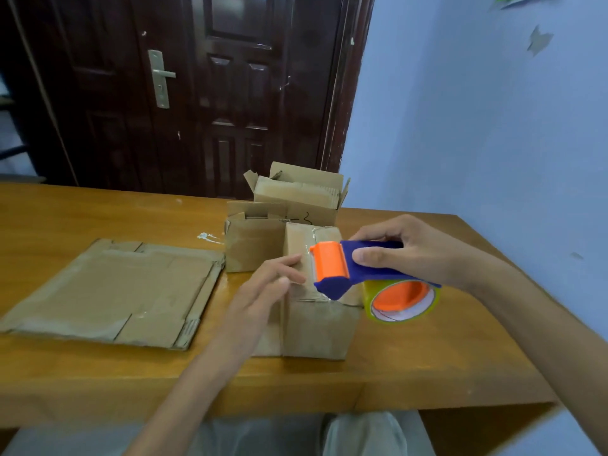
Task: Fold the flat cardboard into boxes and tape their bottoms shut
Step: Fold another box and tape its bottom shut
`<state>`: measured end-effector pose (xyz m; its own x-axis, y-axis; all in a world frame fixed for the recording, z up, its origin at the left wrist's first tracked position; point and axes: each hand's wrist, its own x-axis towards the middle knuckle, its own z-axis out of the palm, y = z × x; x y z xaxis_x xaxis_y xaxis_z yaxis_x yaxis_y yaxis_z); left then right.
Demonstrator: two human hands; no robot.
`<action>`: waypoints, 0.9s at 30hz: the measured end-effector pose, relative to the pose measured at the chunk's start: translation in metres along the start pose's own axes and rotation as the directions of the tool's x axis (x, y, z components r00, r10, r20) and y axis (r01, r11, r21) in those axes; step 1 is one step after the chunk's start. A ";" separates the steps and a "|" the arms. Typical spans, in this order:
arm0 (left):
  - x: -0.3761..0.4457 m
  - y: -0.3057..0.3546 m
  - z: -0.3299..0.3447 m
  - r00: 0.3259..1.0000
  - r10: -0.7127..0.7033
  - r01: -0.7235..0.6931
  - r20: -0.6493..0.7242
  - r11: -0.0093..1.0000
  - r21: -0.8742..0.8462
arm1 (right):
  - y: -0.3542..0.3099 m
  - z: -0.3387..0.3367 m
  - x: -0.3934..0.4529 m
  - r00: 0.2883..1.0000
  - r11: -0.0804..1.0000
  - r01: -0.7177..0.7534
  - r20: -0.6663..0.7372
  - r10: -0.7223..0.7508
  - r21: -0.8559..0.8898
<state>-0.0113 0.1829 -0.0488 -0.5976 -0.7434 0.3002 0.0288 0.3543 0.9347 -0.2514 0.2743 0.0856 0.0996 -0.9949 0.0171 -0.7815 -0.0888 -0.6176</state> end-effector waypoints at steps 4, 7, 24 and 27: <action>0.004 0.023 -0.004 0.977 -0.215 0.215 0.011 0.974 -0.064 | 0.003 0.001 0.000 0.999 1.000 0.028 -0.018 -0.028 0.011; 0.005 0.029 -0.004 0.950 -0.303 0.307 0.074 0.950 -0.056 | 0.000 0.002 0.000 0.999 1.000 0.024 -0.023 -0.024 0.014; 0.009 0.048 -0.003 0.933 -0.308 0.344 0.188 0.917 -0.205 | -0.002 0.002 0.005 1.000 0.999 0.016 0.009 -0.015 -0.040; 0.008 0.051 -0.004 0.934 -0.300 0.339 0.194 0.917 -0.209 | 0.000 0.002 0.006 1.000 0.999 0.017 0.006 -0.016 -0.036</action>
<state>-0.0115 0.1933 0.0014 -0.7222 -0.6907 -0.0374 -0.0082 -0.0456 0.9989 -0.2501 0.2680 0.0841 0.1159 -0.9930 0.0227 -0.8011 -0.1070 -0.5889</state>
